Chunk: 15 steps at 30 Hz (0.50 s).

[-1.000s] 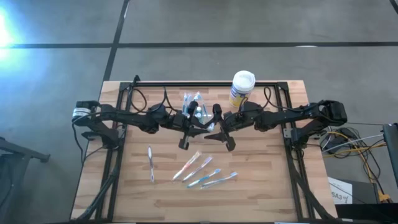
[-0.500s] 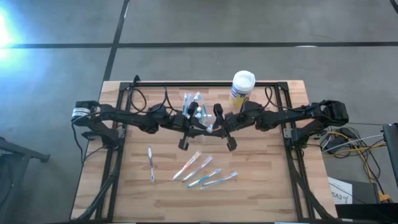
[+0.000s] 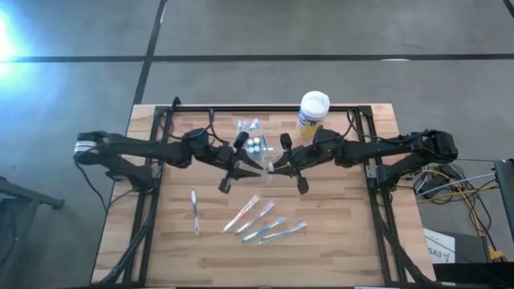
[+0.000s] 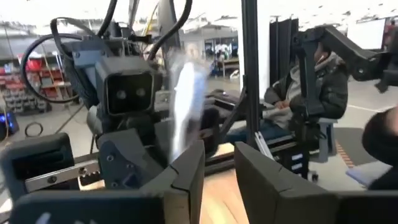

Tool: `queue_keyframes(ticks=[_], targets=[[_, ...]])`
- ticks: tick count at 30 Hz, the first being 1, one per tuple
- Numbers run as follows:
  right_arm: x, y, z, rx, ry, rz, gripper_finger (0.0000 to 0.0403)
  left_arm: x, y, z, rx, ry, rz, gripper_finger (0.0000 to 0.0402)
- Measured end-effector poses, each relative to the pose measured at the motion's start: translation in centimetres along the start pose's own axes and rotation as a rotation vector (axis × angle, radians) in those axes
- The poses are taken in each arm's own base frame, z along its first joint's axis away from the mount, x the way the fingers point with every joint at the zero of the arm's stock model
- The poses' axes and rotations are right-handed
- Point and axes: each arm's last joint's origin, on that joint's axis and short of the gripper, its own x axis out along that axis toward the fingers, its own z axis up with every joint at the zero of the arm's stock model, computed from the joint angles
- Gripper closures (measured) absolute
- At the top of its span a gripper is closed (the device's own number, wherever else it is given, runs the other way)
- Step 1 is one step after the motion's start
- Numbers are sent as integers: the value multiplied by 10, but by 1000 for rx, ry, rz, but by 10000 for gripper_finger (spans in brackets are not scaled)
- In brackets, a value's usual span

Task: Pick & Place toothbrushing station
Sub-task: Put the blue toothbrush into the transparent organizer

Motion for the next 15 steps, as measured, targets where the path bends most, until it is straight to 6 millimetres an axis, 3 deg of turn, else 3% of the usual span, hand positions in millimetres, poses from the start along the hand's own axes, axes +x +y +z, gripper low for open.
queue_keyframes(ticks=[4, 8, 11, 15], targets=[[-5, -4, 0, -17, 15, -32, 387, -25, -10, 22, -29, 88, 14, 311], [-11, -15, -5, -24, 31, -73, 387, -53, -26, 33, -47, 233, 135, 344], [-17, -25, -9, -17, 44, -113, 388, -73, -42, 30, -29, 270, 234, 388], [-22, -38, -16, -27, 57, -157, 388, -96, -58, 15, -44, 242, 289, 393]])
